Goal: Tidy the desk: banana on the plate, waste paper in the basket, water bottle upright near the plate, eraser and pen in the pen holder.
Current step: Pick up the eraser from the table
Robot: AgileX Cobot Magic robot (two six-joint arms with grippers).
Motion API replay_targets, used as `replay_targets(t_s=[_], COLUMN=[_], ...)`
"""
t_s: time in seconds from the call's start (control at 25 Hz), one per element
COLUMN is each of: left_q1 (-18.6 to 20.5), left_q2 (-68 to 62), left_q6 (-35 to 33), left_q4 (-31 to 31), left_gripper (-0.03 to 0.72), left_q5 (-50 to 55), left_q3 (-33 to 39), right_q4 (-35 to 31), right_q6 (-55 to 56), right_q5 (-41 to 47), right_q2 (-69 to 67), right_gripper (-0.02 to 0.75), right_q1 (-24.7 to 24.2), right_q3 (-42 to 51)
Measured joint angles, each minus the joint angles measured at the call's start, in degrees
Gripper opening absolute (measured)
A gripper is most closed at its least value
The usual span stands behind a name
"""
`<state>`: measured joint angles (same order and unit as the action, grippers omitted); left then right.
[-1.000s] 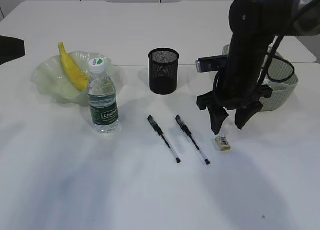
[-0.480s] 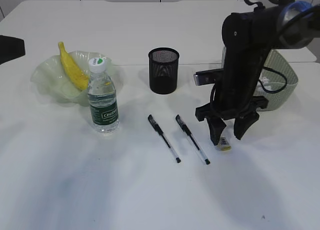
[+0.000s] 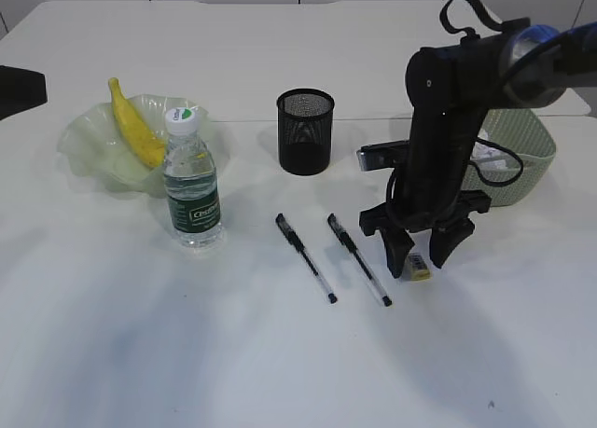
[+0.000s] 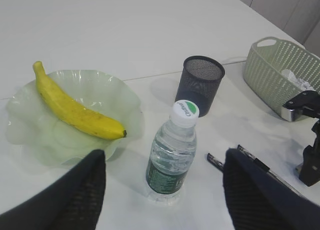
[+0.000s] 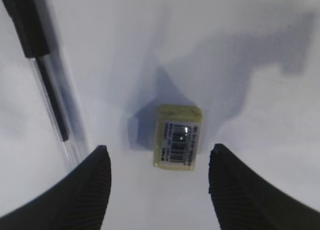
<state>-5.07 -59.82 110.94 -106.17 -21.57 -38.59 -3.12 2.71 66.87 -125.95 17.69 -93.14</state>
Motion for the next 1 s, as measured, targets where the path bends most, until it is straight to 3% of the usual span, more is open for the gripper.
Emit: replay_targets(t_s=[0.64, 1.0], left_q1=[0.0, 0.0], left_q2=[0.0, 0.0], left_q6=[0.0, 0.0], left_q4=[0.0, 0.0], left_gripper=[0.512, 0.512], left_q5=[0.0, 0.2], left_q3=[0.0, 0.0], right_q4=[0.1, 0.3], right_q6=[0.4, 0.4], right_q5=[-1.5, -1.5], right_q2=[-2.2, -2.2], right_gripper=[0.452, 0.208], right_q1=[0.0, 0.0], right_q3=[0.0, 0.0])
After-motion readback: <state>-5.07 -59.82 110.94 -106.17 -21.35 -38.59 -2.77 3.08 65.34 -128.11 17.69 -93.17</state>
